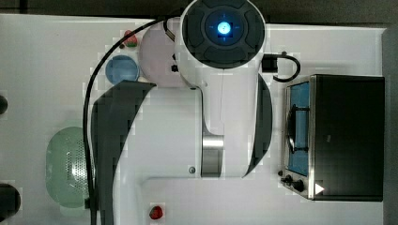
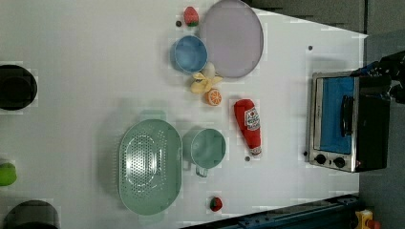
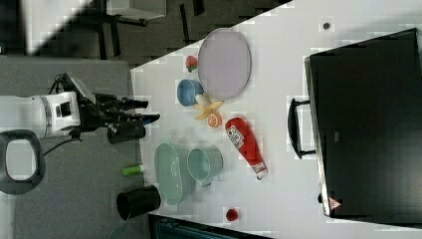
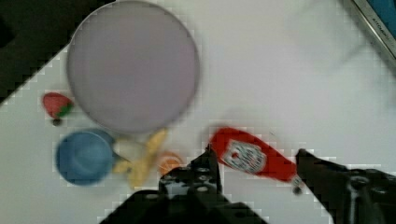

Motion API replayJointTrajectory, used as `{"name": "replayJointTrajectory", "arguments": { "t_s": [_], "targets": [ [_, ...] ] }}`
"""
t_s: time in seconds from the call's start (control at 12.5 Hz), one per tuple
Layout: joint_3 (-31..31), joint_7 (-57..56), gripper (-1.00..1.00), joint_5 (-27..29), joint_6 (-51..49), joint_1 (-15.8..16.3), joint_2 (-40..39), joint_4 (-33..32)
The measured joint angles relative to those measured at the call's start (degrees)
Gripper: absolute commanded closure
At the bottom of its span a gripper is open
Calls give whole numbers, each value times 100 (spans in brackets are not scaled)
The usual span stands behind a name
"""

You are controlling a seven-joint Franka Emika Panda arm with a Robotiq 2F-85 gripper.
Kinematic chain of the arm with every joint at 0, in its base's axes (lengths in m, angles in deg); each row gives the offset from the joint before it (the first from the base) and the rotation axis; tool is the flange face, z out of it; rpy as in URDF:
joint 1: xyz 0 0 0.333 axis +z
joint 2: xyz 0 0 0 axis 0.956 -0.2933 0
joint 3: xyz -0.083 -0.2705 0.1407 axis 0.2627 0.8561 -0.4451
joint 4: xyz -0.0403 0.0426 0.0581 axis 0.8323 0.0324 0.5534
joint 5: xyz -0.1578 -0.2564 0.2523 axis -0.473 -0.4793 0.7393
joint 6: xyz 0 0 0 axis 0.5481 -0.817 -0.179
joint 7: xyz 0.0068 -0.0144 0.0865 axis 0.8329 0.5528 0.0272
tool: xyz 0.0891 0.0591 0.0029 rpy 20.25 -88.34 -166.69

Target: Pick ketchup from table and place on oven.

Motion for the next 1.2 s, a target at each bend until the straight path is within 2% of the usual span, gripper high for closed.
{"name": "replayJointTrajectory", "arguments": {
  "t_s": [0.24, 0.4, 0.56, 0.72, 0.88, 1.2],
  "targets": [
    [173, 23, -99, -102, -1113, -158, 1912, -1712],
    [362, 23, -100, -133, -1043, -171, 2838, -2104],
    [414, 27, -100, -124, -674, -142, 3192, -2003],
    [364, 22, -100, -133, -128, -159, 3105, -2037],
    [160, -85, -100, -189, 328, -182, 2593, -2328],
    [-401, -632, -100, -107, 1983, 57, 1378, -3559]
  ]
}}
